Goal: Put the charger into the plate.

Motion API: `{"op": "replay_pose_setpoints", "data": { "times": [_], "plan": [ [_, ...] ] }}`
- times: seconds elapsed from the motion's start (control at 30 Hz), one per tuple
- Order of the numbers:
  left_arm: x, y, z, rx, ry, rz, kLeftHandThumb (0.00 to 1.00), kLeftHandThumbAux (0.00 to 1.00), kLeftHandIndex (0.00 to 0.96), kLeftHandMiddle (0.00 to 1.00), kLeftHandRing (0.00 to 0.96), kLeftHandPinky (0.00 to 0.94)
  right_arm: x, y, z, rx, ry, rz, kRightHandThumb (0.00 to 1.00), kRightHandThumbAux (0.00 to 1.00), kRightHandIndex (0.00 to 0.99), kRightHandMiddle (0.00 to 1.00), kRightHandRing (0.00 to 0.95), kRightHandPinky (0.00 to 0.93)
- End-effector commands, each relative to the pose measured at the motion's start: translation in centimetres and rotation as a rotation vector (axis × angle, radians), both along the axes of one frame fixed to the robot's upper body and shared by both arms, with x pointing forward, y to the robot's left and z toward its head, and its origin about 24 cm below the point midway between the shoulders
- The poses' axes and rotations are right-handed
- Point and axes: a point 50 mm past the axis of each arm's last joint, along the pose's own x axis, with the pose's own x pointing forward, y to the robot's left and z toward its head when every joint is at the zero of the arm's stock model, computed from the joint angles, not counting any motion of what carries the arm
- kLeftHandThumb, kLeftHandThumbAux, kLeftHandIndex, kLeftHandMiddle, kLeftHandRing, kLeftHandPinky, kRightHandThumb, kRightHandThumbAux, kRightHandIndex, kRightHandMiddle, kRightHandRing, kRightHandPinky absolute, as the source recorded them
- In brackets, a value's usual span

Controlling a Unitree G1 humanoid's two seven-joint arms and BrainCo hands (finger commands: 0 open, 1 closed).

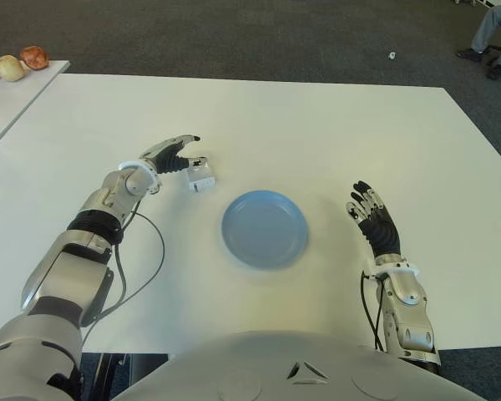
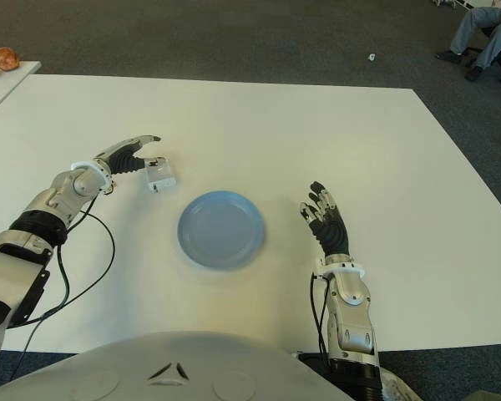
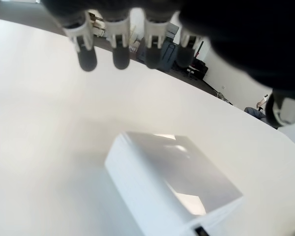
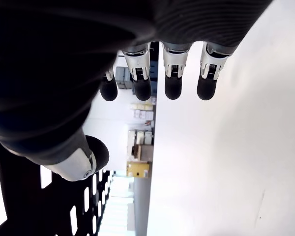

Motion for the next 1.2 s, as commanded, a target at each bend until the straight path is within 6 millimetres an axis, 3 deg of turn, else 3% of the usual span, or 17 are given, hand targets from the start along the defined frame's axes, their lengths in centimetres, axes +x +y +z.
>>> {"op": "replay_pose_setpoints", "data": {
  "times": [0.03, 1.2],
  "plan": [
    [-0.5, -0.1, -0.9, -0.006, 0.017, 0.014, 0.194, 0.262, 0.0, 0.0, 0.0, 0.001, -0.2, 0.2, -0.1, 0.005, 0.003, -0.002, 0.0, 0.658, 0.001, 0.072, 0.057, 0.042],
    [-2.0, -1.0, -2.7, 0.015, 0.068, 0.004, 0.191, 0.257, 0.0, 0.0, 0.0, 0.0, 0.1, 0.4, 0.0, 0.009, -0.008, 0.012, 0.021, 0.652, 0.005, 0.088, 0.07, 0.053]
  ]
}}
